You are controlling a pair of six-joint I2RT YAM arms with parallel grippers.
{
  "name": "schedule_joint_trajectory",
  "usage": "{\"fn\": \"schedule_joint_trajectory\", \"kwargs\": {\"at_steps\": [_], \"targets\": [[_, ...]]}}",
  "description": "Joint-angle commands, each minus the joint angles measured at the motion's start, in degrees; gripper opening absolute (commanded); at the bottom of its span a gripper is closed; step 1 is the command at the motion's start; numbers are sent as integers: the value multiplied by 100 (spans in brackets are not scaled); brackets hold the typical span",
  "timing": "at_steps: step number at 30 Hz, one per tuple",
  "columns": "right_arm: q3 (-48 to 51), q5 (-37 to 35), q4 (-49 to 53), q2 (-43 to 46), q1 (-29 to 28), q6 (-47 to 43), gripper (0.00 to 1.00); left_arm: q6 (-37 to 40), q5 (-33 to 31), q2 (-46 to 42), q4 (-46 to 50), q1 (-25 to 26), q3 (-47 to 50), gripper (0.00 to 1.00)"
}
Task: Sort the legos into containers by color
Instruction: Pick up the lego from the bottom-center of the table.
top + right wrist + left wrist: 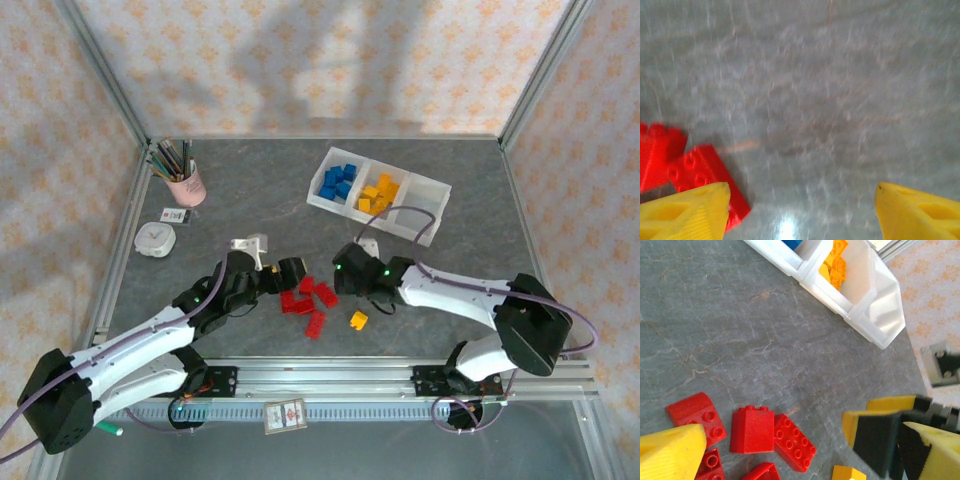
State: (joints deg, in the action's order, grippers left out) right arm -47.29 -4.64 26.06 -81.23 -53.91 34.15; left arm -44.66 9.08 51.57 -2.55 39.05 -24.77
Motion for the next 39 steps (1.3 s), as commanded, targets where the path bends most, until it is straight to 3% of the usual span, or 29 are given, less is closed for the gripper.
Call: {"fn": "schedule_joint_trajectory", "kwargs": {"at_steps": [1,12,22,30,39], "targets": [[110,-305,384,2,-468,970,78,-233,-269,-219,125,67,145,99],[411,-631,872,-170,-1126,2701,81,-254,-329,-101,104,68,166,99],[440,-712,611,-469,-1227,2890,66,-209,-328,25,27,68,138,99],[447,-682,408,-624,-1242,2782,48,-201,-354,46,1,72,140,99],[423,-833,435,-524,-1238,2642,37,-174,-354,63,17,68,87,99]]}}
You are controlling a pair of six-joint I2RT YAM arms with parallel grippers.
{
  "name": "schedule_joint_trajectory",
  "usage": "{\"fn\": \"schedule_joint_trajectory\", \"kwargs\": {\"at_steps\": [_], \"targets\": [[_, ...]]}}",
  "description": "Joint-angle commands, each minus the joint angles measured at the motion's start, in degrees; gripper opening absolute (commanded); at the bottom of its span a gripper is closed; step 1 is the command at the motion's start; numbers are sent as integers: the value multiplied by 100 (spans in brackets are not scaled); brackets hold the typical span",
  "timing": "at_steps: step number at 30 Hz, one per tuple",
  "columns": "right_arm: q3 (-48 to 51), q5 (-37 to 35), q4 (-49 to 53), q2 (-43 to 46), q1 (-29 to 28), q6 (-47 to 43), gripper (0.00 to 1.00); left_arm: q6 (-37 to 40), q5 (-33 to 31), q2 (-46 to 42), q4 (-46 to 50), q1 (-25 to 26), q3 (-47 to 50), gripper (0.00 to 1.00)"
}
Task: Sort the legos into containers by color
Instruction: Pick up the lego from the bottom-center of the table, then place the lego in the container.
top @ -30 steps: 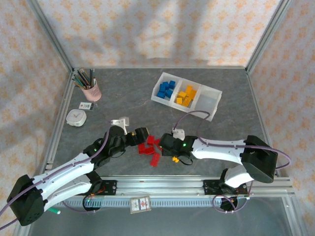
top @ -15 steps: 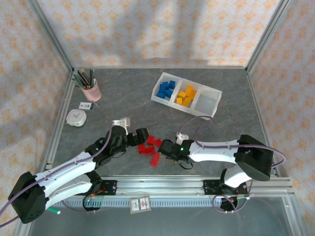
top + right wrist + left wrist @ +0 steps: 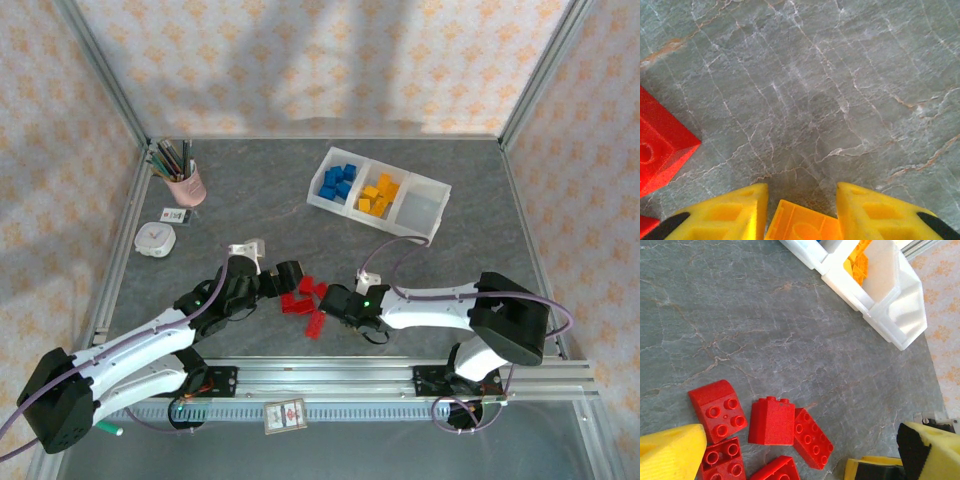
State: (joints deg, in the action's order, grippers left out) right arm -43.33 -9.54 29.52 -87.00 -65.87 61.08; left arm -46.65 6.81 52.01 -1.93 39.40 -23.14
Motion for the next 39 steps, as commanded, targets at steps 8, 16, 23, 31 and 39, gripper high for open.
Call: {"fn": "schedule_joint_trajectory", "kwargs": {"at_steps": [8,16,23,31,39], "targets": [[-142,-557,133,404,52,-352,34,25,-186,-76,-4,33,-132,99],[-900,-988,-235,550,1117,-1797,35,204,-406,-32,70,7,-479,99],[-2028,-934,-991,-156,2423,-3219,36,357,-418,292,-74,-118,-817,99],[-3517,-656,-1302,-1812,3366,-4259,36,358,-61,860,-401,-421,-1089,99],[-4510,-718,-1302,-2777,3905,-4661,36,420,84,1151,-505,-594,-1236,99]]}}
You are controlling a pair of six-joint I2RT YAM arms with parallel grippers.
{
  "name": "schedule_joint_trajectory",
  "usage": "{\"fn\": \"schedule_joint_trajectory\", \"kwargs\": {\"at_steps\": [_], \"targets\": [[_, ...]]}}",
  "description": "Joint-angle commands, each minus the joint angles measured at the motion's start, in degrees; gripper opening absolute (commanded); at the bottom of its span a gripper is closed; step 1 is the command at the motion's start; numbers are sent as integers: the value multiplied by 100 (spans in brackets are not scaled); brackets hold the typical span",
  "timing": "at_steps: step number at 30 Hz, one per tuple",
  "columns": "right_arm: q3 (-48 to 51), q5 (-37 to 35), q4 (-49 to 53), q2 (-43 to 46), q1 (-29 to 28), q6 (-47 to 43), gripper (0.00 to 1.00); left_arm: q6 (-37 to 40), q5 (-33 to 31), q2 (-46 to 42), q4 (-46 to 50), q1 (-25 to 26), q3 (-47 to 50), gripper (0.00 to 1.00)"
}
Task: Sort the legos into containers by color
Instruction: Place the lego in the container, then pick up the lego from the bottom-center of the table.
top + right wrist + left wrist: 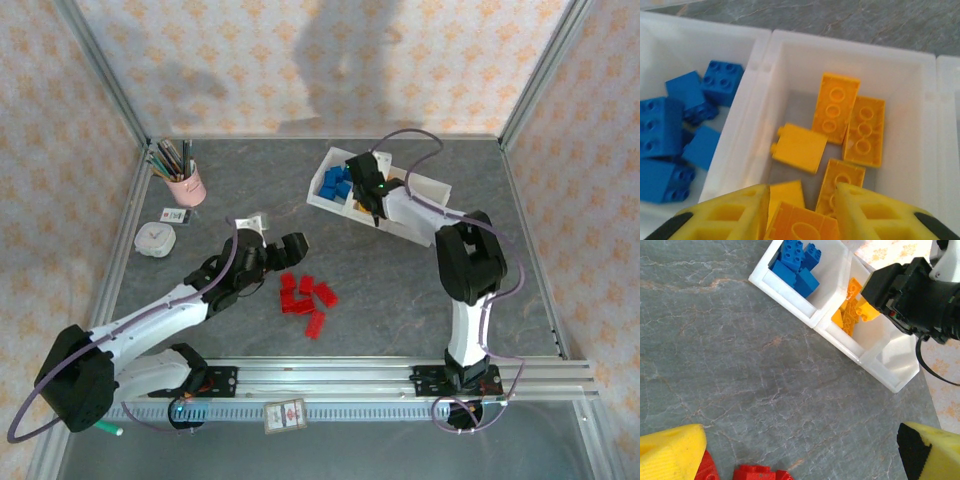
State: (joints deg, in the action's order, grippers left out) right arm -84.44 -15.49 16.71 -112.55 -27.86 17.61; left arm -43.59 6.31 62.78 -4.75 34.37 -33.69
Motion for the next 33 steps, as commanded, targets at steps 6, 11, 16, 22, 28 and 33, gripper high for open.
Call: {"fn": "schedule_joint_trajectory", "kwargs": {"at_steps": [6,11,16,22,28,33], "targets": [[-999,-104,227,-545,193,-570,55,149,246,146,-252,-158,-223,99],[-721,219,163,-59,143,-505,61,171,271,81,-226,-211,-225,99],[-48,271,126,654,-150,-398,64,185,259,-100,-157,-229,-135,99],[889,607,114,1438,-639,-138,66,150,165,-469,31,-247,78,99],[1730,717,156,2050,-1231,-50,68,94,18,-965,278,-273,372,99],[2261,600,258,2304,-1864,104,70,-92,-105,-1321,398,-273,680,99]]}}
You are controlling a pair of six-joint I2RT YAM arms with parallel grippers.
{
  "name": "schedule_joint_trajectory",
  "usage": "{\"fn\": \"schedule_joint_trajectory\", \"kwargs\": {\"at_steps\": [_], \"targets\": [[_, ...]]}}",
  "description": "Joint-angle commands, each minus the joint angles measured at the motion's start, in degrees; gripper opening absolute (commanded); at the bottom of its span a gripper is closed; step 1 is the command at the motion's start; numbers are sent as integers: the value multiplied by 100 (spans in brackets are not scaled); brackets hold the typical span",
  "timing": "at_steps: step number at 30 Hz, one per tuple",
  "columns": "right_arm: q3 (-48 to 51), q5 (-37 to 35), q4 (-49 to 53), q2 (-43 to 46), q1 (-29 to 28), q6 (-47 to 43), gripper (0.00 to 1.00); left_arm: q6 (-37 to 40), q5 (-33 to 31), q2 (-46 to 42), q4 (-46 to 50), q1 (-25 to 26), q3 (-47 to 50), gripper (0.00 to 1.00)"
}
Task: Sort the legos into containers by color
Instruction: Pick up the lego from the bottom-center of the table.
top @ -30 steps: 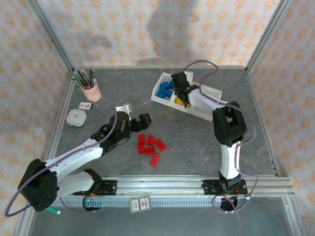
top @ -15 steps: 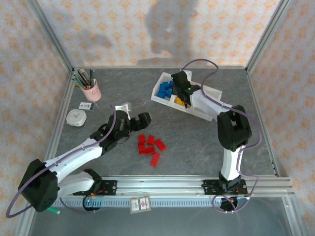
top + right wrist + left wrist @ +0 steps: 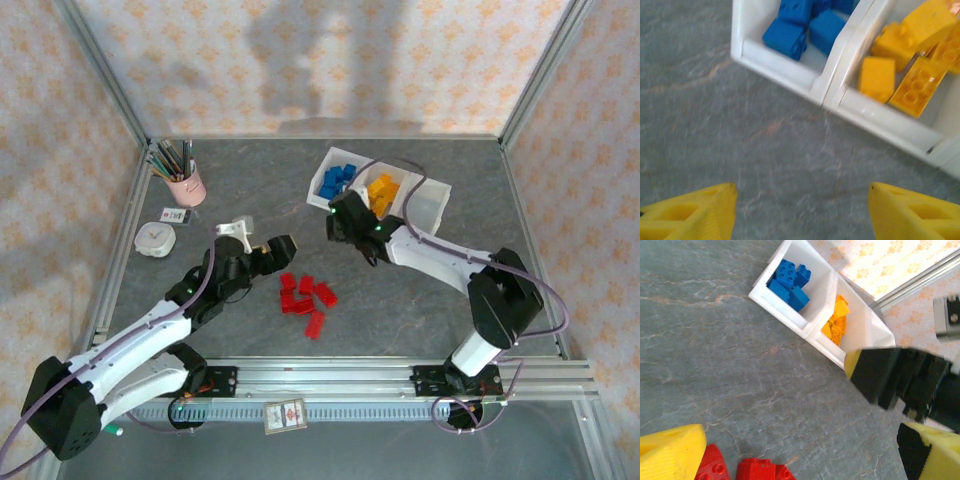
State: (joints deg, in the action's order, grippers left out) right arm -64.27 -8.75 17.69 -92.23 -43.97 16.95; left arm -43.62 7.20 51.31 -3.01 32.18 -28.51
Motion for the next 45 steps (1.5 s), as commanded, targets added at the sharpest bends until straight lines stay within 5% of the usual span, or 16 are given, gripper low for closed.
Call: {"fn": "schedule_joint_trajectory", "kwargs": {"at_steps": [1,10,25,45], "targets": [[379,66,92,321,-363,173,70,-103,-230,-235,267,-54,208,99],[1141,262,106,384,-1159,509,75,-245,-428,-660,555,-52,505,99],[1587,937,-533,-69,-1449,555,75,-314,-604,-754,602,-63,557,99],[1127,226,-139,-633,-1453,676,42,-279,-553,-636,569,-71,437,99]]}}
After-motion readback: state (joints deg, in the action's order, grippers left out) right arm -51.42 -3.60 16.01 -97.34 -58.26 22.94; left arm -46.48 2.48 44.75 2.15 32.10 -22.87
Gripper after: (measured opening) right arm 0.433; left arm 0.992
